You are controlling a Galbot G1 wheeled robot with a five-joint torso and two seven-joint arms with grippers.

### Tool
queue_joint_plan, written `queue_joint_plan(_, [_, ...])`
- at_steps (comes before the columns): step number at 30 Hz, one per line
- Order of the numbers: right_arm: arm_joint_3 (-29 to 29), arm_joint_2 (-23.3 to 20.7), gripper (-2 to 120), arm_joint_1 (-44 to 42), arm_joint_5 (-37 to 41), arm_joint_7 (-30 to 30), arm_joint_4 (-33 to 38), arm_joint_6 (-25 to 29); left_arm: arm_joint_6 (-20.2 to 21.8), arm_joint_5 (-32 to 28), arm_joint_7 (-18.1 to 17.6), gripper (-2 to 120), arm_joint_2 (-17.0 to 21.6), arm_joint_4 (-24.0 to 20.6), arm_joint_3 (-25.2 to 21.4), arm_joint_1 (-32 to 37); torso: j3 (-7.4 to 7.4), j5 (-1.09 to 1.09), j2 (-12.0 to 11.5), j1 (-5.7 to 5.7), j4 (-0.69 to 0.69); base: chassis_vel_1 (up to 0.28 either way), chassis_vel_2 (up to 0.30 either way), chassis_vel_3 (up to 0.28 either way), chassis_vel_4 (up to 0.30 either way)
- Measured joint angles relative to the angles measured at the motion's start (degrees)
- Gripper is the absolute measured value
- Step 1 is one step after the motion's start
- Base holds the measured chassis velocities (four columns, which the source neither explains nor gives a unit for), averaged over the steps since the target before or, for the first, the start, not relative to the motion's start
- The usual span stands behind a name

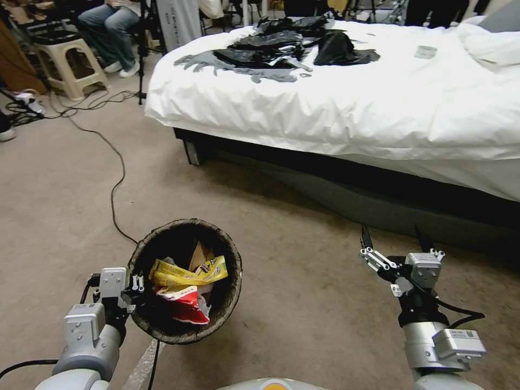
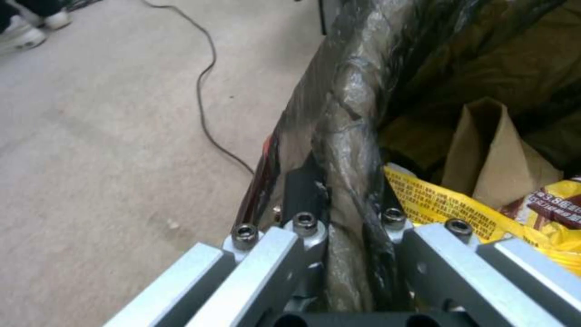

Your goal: Pick up the trash bin, then pick up the garbage from the floor and place it into the trash bin.

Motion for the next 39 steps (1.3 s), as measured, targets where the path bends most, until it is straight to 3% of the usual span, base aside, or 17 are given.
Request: queue_joint_plan(39, [-1.5, -0.9, 100, 0.2, -0.4, 1.1, -0.5, -0.1, 0.0, -0.7, -0.1, 1, -0.1, 0.0, -0.2, 0.3, 0.00, 0.00, 0.0, 0.00, 0.00, 0.054, 0.055, 0.058, 0.054])
